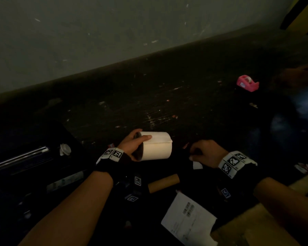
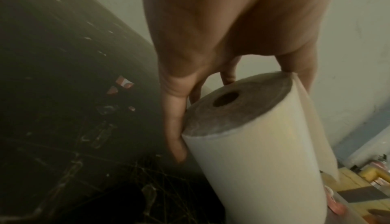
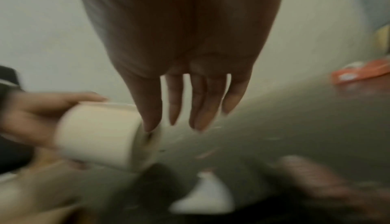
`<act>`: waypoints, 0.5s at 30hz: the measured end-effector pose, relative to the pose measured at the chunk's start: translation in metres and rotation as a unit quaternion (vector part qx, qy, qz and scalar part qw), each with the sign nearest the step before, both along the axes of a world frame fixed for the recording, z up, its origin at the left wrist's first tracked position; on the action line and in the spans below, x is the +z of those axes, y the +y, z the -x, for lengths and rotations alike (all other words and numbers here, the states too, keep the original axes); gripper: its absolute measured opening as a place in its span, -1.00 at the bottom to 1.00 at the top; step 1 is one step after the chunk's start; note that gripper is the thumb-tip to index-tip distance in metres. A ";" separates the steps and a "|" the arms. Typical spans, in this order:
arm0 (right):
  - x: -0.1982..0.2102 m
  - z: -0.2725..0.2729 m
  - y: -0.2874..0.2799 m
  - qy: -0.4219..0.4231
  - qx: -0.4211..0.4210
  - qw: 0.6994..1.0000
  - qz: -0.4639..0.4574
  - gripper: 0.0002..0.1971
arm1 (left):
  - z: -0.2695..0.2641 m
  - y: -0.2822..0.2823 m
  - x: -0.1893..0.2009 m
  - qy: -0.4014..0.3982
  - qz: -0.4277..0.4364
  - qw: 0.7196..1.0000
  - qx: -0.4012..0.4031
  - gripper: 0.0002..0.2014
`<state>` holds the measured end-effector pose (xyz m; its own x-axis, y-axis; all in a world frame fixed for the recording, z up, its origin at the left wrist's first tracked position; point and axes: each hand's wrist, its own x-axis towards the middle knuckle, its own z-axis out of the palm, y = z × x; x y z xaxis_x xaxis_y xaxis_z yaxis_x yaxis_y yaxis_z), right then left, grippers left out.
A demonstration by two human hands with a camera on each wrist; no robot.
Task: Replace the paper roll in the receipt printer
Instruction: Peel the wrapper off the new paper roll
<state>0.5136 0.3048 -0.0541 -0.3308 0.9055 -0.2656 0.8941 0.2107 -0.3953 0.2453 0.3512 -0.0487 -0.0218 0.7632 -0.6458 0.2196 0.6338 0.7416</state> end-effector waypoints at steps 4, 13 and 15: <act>-0.006 0.014 -0.009 -0.039 -0.013 0.999 0.010 -0.66 | 0.002 0.000 -0.004 -0.012 -0.005 1.000 -0.001 -0.31; -0.022 -0.047 -0.038 -0.021 -0.256 0.962 0.087 -0.48 | 0.003 -0.001 -0.011 -0.001 -0.023 1.000 -0.015 -0.33; -0.028 -0.048 -0.044 -0.001 -0.265 0.957 0.117 -0.48 | 0.000 -0.004 -0.011 -0.001 -0.035 0.999 0.001 -0.41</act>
